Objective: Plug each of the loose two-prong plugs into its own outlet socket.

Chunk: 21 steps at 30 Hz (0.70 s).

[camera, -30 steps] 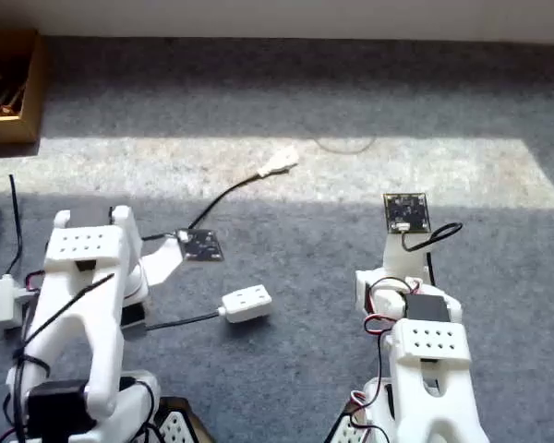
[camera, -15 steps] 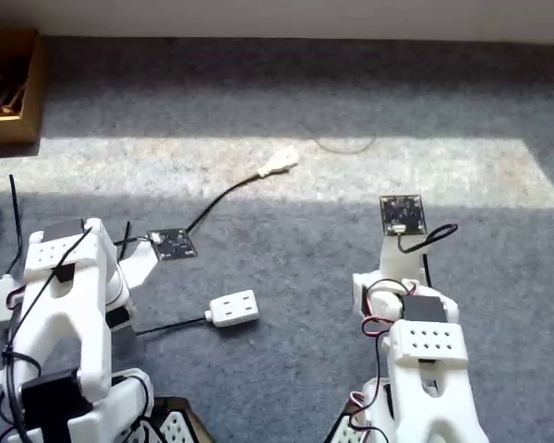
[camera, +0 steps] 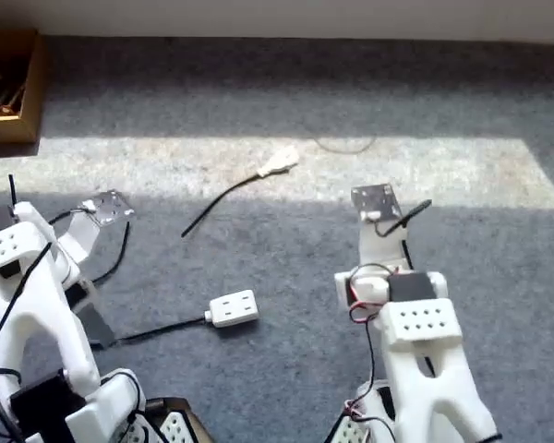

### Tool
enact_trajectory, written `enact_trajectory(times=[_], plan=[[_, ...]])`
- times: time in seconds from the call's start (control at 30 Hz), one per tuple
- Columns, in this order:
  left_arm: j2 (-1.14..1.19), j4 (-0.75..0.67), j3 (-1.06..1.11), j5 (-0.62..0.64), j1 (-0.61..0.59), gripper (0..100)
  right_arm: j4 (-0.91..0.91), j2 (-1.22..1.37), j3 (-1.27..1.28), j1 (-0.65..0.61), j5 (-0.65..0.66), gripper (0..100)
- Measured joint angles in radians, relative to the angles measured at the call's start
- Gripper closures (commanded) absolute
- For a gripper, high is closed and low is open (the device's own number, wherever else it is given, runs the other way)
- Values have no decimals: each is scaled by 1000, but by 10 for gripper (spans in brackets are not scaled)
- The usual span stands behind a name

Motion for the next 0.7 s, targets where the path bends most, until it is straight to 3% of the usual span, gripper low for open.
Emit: enact_trajectory(times=[0.1,0.2,0.27,0.4,0.6,0.7], plan=[[5,-158,32,227,-2,691,72,153,-232,-83,-121,836],[11,-365,91,476,-2,691,84,330,-440,-172,-347,836],[12,-477,143,566,5,691,75,454,-552,-241,-496,836],[12,-543,232,606,55,691,14,697,-747,-353,-680,836],[12,-611,293,621,75,691,-6,982,-954,-388,-710,836],[12,-704,305,621,14,691,-52,1085,-1043,-422,-710,836]])
